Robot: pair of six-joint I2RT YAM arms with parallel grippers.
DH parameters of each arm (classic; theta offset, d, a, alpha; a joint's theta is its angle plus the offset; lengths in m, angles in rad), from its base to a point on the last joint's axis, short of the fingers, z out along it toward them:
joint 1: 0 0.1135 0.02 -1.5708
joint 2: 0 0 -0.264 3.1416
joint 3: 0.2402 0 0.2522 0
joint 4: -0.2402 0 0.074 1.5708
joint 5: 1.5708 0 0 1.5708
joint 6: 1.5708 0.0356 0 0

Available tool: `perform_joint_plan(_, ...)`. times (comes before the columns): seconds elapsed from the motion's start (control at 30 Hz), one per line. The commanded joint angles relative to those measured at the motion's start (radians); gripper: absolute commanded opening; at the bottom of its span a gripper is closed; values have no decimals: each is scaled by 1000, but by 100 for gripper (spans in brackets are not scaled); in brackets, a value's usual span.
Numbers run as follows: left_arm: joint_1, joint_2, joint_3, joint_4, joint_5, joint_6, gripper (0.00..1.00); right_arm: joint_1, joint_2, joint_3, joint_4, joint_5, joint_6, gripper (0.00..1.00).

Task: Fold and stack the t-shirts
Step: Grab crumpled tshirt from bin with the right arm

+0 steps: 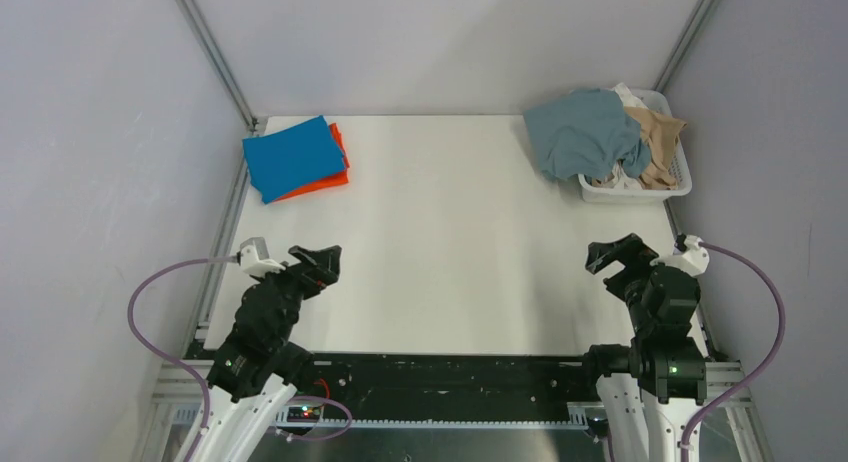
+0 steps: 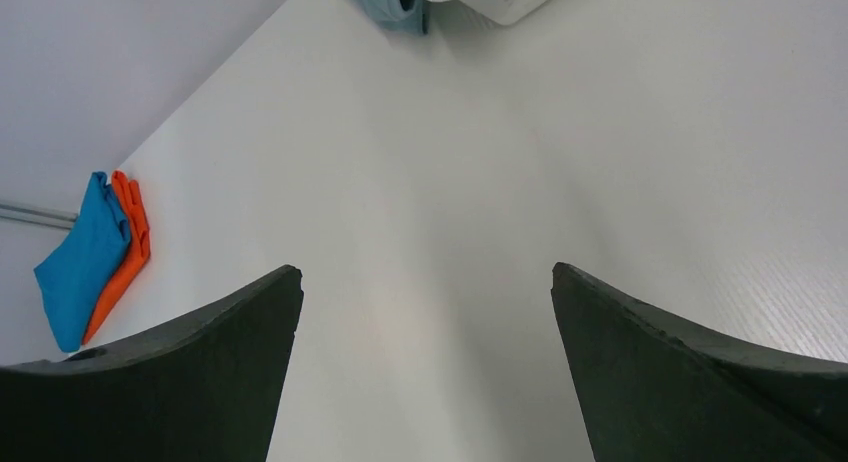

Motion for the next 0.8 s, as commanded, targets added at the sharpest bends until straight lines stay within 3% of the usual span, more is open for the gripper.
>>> perform_joint_plan(0.0, -3, 19, 11, 4, -28, -3, 100, -1, 9, -1, 149, 18, 14, 99)
perform_joint_plan(0.13, -4, 68, 32, 17, -29, 14, 100, -1, 100, -15, 390, -106, -68, 99)
perform_joint_plan(0.27, -3, 115, 46, 22, -29, 27, 100, -5, 321, 49, 567, -132, -94, 99)
perform_joint_plan(0.53, -3, 110, 18, 33, -68, 38, 100, -59, 946, 379, 650, 28, -143, 99)
perform_joint_plan(0.77, -3, 84, 12, 33, -84, 40, 100, -86, 1347, 677, 668, 93, -171, 94)
